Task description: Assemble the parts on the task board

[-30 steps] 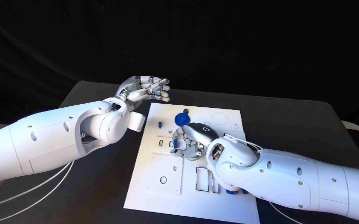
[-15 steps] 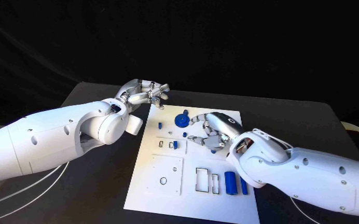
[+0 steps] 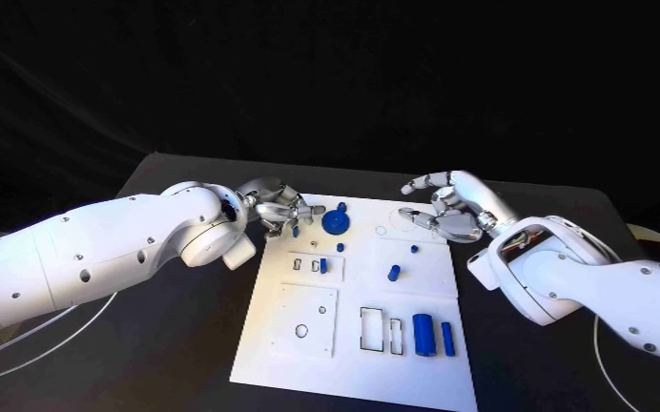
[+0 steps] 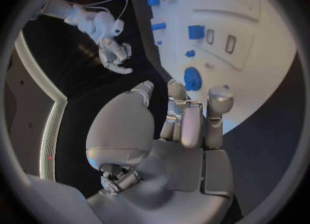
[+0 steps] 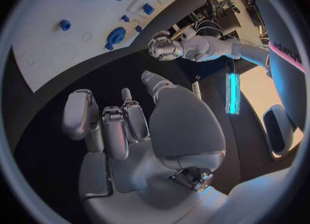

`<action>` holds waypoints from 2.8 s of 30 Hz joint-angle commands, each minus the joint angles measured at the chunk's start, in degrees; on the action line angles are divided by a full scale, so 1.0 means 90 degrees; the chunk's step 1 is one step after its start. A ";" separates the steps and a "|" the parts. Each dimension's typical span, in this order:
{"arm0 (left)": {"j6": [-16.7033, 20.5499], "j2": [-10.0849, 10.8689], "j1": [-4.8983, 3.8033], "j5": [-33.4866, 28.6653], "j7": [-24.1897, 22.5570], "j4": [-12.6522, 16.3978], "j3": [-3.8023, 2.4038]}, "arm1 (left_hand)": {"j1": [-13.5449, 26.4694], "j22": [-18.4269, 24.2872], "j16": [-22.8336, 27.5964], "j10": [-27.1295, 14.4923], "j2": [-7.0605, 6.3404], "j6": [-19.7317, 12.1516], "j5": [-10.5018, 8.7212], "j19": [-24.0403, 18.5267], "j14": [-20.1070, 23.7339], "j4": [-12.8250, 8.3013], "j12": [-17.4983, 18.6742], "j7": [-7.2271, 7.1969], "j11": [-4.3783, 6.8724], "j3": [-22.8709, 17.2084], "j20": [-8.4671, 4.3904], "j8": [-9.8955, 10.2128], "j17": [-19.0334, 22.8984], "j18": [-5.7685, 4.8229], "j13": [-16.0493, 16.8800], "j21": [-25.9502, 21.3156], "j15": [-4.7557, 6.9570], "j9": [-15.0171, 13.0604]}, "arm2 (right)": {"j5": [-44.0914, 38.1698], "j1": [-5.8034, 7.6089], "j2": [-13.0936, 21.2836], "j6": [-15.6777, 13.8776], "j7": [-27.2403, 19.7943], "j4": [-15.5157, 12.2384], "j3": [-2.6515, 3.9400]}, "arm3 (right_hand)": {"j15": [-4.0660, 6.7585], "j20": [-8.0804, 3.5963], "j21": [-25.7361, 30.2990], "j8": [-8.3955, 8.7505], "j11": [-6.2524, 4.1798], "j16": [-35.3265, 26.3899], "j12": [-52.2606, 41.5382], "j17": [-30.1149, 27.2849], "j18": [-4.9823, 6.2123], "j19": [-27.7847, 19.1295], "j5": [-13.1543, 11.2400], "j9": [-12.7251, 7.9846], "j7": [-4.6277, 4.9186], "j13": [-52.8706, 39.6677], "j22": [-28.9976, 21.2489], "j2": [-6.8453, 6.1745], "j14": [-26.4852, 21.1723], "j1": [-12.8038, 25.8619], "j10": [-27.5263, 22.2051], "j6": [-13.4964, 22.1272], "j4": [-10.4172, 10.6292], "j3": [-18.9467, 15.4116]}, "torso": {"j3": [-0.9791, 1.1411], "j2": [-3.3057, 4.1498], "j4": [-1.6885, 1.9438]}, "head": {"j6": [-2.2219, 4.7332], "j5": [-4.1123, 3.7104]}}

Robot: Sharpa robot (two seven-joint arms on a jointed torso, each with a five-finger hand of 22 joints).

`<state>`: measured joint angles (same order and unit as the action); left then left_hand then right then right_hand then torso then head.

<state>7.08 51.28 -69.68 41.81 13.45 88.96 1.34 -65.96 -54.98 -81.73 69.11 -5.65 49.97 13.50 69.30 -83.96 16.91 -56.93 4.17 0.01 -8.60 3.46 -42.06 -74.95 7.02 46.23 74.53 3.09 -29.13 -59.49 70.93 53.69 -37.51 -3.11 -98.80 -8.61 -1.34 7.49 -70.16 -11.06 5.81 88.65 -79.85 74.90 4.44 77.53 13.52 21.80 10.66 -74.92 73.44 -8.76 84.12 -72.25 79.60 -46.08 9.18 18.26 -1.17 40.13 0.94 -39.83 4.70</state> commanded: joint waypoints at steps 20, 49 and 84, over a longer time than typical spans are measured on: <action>-0.1942 -0.0771 -0.0248 0.2193 0.1775 -0.0324 0.0074 | 0.0101 -0.0957 -0.0190 0.0434 0.0136 -0.0258 -0.0005 0.0537 -0.0375 0.0004 -0.0904 0.0000 -0.0005 0.0009 -0.0043 -0.0114 -0.0583 -0.0198 0.0960 0.0521 0.0026 -0.0231 | 0.0939 0.0156 0.0172 -0.0061 -0.0206 0.0487 0.0007 | 0.0027 -0.0032 0.2225 -0.0182 -0.0029 -0.0857 0.1379 -0.0917 0.0510 -0.1347 0.0182 0.0066 -0.0044 0.1041 -0.1664 -0.0088 -0.0175 -0.0064 -0.1424 -0.0053 0.0242 -0.0026 | 0.0052 -0.0039 -0.0005 | -0.0074 0.0058; -0.2287 -0.1122 -0.0321 0.2134 0.1813 -0.0428 0.0241 | 0.0223 -0.1064 -0.0189 0.0480 0.0148 -0.0235 -0.0033 0.0584 -0.0374 0.0004 -0.1026 -0.0024 0.0014 0.0065 -0.0048 -0.0173 -0.0581 -0.0215 0.1088 0.0578 0.0041 -0.0315 | 0.3180 0.0188 -0.0088 0.0415 -0.0827 0.1054 -0.0008 | -0.0841 0.0930 0.7186 -0.0101 0.0594 -0.7553 0.6446 -0.6637 0.0681 -0.3681 0.0138 -0.0448 0.0461 0.7551 -0.5572 -0.0146 -0.3547 -0.0158 -0.3102 0.0027 0.0148 0.0673 | 0.0046 -0.0035 -0.0001 | -0.0065 -0.0103; -0.2542 -0.1158 -0.0320 0.1895 0.1816 -0.0395 0.0261 | -0.0137 -0.1161 -0.0186 0.0461 0.0171 -0.0262 0.0047 0.0592 -0.0371 -0.0015 -0.1097 -0.0066 0.0052 -0.0096 -0.0063 -0.0227 -0.0575 -0.0227 0.1145 0.0637 0.0073 -0.0465 | 0.3217 0.0135 -0.0179 0.0489 -0.0699 0.1143 -0.0021 | -0.0866 0.0942 0.7269 -0.0068 0.0619 -0.7689 0.6463 -0.6713 0.0664 -0.3667 0.0099 -0.0486 0.0485 0.7661 -0.5685 -0.0118 -0.3541 -0.0088 -0.3140 0.0065 0.0155 0.0614 | 0.0049 -0.0039 0.0000 | -0.0152 -0.0098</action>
<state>-14.62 41.02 -72.47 59.86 29.82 85.28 3.70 -66.77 -65.34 -83.16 73.22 -4.17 47.52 13.73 74.44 -83.83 16.80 -66.52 3.98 0.10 -9.21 2.98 -43.84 -74.92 5.63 56.45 79.93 3.37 -33.23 -30.43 72.20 52.16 -34.02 -9.39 -88.53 -8.80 -9.01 15.98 -4.96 -11.94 11.02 19.64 -21.96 14.57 9.77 44.31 14.62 17.51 11.67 -6.03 22.32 -9.90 52.09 -73.52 51.44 -45.44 10.68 24.19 -0.72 39.78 0.91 -41.14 3.83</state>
